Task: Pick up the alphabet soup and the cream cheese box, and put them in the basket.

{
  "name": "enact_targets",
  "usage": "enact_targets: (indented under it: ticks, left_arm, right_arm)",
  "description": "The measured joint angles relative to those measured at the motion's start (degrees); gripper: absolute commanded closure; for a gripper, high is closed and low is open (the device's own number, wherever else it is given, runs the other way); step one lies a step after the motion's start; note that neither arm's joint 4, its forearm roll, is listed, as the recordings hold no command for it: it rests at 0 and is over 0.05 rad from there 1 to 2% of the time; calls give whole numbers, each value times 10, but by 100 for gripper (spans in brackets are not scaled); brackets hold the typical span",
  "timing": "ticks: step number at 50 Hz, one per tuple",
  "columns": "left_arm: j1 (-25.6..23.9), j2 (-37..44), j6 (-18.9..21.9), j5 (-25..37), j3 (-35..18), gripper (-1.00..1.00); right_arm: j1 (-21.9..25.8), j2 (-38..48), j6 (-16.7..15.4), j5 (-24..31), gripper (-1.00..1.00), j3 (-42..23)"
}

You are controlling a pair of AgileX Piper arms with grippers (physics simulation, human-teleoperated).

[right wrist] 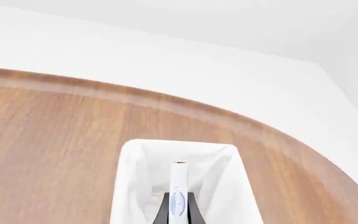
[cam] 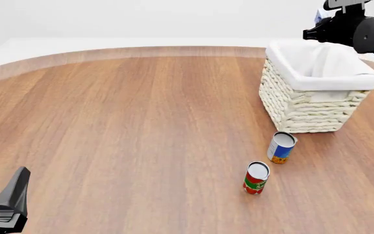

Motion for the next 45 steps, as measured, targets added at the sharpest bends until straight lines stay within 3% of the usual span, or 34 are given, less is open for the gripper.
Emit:
enact_targets:
  ticks: [45]
  left_arm:
    - [0,0,0,0,0,-100]
  right_arm:
    - [-27,90,-7,130,100,-108]
